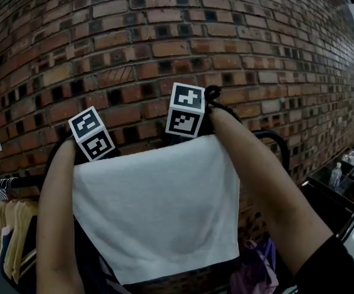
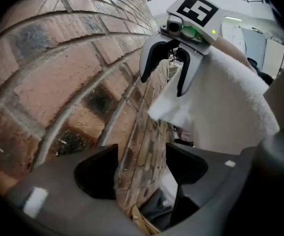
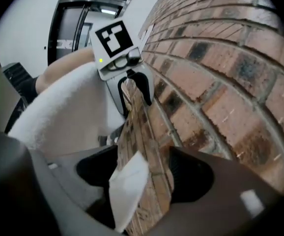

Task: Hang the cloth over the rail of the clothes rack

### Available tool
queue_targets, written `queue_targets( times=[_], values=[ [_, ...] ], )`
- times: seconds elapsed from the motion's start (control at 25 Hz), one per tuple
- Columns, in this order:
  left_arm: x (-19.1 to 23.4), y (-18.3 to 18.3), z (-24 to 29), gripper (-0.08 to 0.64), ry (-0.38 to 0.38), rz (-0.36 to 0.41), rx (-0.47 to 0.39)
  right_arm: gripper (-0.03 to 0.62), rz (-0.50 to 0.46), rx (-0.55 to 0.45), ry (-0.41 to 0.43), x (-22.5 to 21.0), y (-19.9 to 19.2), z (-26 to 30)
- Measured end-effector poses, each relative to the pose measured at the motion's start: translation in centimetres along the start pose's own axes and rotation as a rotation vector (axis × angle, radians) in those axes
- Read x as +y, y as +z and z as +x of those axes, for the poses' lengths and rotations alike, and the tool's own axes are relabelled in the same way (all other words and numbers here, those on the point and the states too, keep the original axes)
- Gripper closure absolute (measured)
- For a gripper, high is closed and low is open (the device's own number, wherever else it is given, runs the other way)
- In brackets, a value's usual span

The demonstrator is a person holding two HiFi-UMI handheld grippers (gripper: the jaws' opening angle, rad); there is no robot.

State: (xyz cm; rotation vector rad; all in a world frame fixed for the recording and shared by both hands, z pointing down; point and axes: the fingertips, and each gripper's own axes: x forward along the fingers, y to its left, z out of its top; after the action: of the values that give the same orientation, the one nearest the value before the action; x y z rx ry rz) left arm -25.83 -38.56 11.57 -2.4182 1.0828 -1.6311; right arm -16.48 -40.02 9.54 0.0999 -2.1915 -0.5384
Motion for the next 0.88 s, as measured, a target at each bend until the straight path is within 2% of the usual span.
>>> queue_targets(
  times=[0.12, 0.24, 0.32, 0.4, 0.48, 0.56, 0.6, 0.64, 0.68, 0.72, 0.76, 0.8, 0.88],
  values=[
    [0.7, 0.2, -1.0, 0.244, 0.048, 0.037, -0.035, 0.27, -0.027, -0.057, -0.033, -0.3, 1.1, -0.8],
    [1.9, 2.6, -3.5, 0.244, 0.182, 0.141, -0.166, 0.27, -0.103, -0.134, -0.124, -1.0, 2.9, -2.1],
    [2.8, 4.5, -6.3, 0.245, 0.332, 0.233, -0.267, 0.27, -0.177, -0.218, -0.246, -1.8, 5.1, -4.1],
    [3.6, 6.4, -9.9, 0.25, 0.511, 0.317, -0.365, 0.272, -0.241, -0.317, -0.422, -2.8, 7.5, -7.2],
    [3.5, 8.8, -14.2, 0.252, 0.702, 0.382, -0.49, 0.272, -0.254, -0.43, -0.606, -3.7, 9.4, -11.1],
    [2.2, 11.2, -19.2, 0.332, 0.899, 0.437, -0.645, 0.287, -0.22, -0.568, -0.753, -3.7, 10.8, -15.3],
    [0.9, 12.4, -22.0, 0.4, 0.971, 0.447, -0.755, 0.343, -0.198, -0.655, -0.815, -3.1, 11.4, -17.7],
    [-1.2, 13.4, -24.9, 0.503, 1.009, 0.432, -0.902, 0.42, -0.174, -0.761, -0.873, -2.0, 12.0, -20.4],
    [-3.9, 14.2, -27.7, 0.552, 1.015, 0.396, -1.069, 0.573, -0.15, -0.883, -0.921, -0.1, 12.6, -23.1],
    [-6.9, 14.6, -29.9, 0.552, 1.007, 0.349, -1.219, 0.588, -0.129, -1.004, -0.949, 2.3, 13.1, -25.2],
    [-9.6, 14.6, -30.9, 0.552, 1.0, 0.299, -1.327, 0.588, -0.111, -1.108, -0.956, 5.0, 13.3, -26.5],
    [-11.9, 14.2, -30.9, 0.552, 0.991, 0.258, -1.394, 0.588, -0.098, -1.184, -0.951, 7.6, 13.2, -26.9],
    [-15.1, 13.0, -28.8, 0.552, 0.955, 0.199, -1.456, 0.588, -0.091, -1.266, -0.932, 11.9, 12.4, -25.5]
  ],
)
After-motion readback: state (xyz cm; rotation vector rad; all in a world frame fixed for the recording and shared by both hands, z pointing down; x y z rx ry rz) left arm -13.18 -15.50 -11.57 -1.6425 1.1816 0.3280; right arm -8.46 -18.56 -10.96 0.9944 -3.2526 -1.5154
